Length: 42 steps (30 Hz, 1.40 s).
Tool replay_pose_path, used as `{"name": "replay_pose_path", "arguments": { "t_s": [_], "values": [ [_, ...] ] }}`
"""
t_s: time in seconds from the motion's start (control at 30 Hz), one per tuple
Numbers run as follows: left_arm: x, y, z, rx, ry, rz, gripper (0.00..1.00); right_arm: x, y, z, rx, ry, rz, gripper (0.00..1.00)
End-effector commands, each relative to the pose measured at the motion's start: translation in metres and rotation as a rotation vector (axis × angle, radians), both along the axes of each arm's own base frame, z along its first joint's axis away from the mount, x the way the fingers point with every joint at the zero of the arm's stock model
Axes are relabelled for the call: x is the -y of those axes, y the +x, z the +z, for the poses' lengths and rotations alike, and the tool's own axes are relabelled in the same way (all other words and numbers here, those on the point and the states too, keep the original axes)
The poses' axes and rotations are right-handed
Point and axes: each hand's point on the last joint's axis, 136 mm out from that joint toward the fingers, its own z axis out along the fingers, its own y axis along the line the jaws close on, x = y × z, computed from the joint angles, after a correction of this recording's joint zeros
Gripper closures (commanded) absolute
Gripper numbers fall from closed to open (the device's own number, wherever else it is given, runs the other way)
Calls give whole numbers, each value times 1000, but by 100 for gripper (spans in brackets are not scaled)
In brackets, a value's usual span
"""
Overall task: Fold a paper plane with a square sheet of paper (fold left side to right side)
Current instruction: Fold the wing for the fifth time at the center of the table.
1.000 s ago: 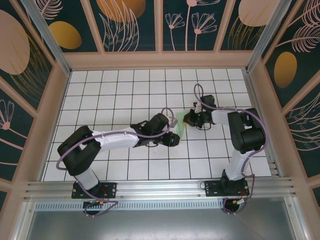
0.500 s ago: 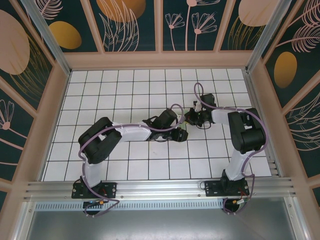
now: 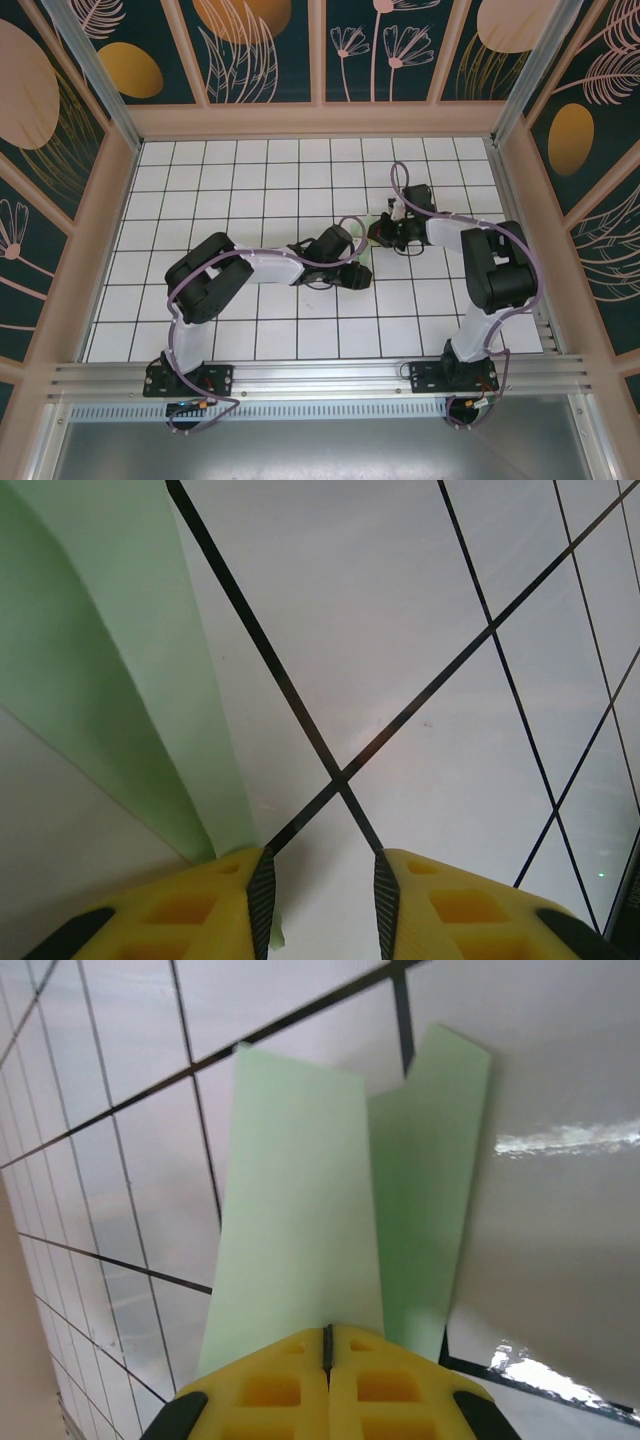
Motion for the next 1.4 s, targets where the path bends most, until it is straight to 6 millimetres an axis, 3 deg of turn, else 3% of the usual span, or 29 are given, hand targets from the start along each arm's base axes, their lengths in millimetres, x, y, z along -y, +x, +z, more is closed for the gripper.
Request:
{"name": "replay_pose_path", "arguments": {
  "t_s": [0.0, 0.17, 0.5, 1.03, 1.27, 1.37],
  "values": [
    [-14, -8, -31, -43, 83, 9, 65, 5, 2, 23, 48, 3, 2, 93],
    [-19, -11, -38, -51, 107, 10, 66, 10, -13, 25, 37, 9, -7, 94],
    [-23, -9, -42, -48, 135, 22, 68, -10, -51, 12, -50, 125, 42, 100],
    [-27, -10, -45, -46, 155, 26, 69, -24, -48, -25, -119, 79, 61, 100],
    [-31, -13, -48, -52, 162, 28, 69, -7, -57, -58, -189, -55, 15, 100],
    [-32, -15, -51, -58, 164, 28, 69, -5, -59, -62, -192, -50, 11, 100]
  ]
}}
